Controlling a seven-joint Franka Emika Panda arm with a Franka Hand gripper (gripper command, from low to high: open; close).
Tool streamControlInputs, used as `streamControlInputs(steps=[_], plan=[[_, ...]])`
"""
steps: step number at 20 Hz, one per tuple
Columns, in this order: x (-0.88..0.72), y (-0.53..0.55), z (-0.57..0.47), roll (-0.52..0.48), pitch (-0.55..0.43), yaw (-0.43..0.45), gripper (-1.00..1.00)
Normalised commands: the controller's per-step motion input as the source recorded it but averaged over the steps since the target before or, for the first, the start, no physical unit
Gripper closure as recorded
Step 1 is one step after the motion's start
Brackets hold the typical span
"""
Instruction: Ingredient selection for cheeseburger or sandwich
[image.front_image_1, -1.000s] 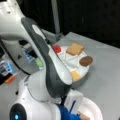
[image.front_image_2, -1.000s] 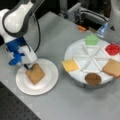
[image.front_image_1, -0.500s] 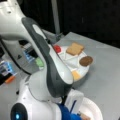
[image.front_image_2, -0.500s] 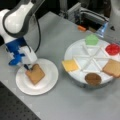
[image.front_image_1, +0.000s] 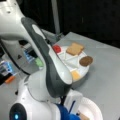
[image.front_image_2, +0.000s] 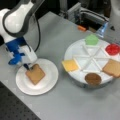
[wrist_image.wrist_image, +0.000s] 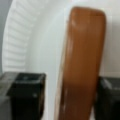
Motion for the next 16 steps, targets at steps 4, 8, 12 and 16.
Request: streamControlInputs(steps=[4,8,12,16], plan=[[0.03,-0.1,0.08,-0.054,0.09,0.213,-1.0],[0.0,-0.1,0.08,-0.055,0.088,0.209,-1.0],[0.0,-0.09,0.09,-0.079,0.088,0.192,-1.0],[-0.05,0.0,0.18,-0.195,0.124,0.092,-1.0]])
